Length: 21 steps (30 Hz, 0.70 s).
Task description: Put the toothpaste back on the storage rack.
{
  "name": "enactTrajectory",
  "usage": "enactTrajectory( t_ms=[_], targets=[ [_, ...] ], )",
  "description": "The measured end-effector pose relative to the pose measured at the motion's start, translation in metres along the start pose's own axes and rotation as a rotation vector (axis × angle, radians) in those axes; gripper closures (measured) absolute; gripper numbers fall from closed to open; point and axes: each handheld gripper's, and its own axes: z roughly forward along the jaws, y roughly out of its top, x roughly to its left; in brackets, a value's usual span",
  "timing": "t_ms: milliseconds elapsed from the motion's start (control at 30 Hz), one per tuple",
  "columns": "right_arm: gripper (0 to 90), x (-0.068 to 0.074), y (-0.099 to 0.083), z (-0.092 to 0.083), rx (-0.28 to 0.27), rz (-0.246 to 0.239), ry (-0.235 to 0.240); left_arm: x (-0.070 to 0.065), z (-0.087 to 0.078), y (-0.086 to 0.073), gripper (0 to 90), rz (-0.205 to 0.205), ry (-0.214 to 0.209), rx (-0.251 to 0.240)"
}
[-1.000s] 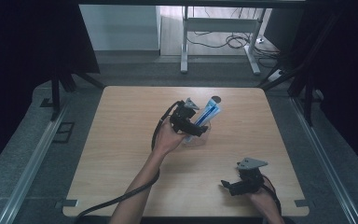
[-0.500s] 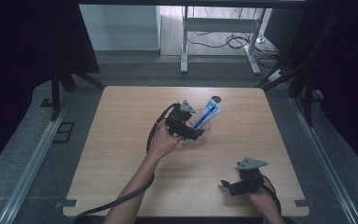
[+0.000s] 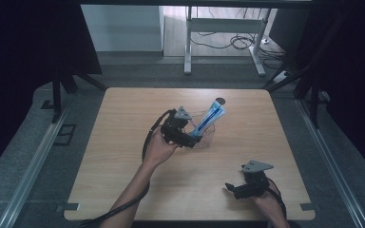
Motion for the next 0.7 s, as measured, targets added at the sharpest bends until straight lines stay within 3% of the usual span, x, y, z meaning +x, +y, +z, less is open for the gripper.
enactTrajectory(
  t_ms=[700],
  targets=[
    [0.5,0.001,0.000,0.000,-0.007,0.002,0.002,0.001,-0.031,-0.043,13.0,-0.039,0.009,-0.008]
  ],
)
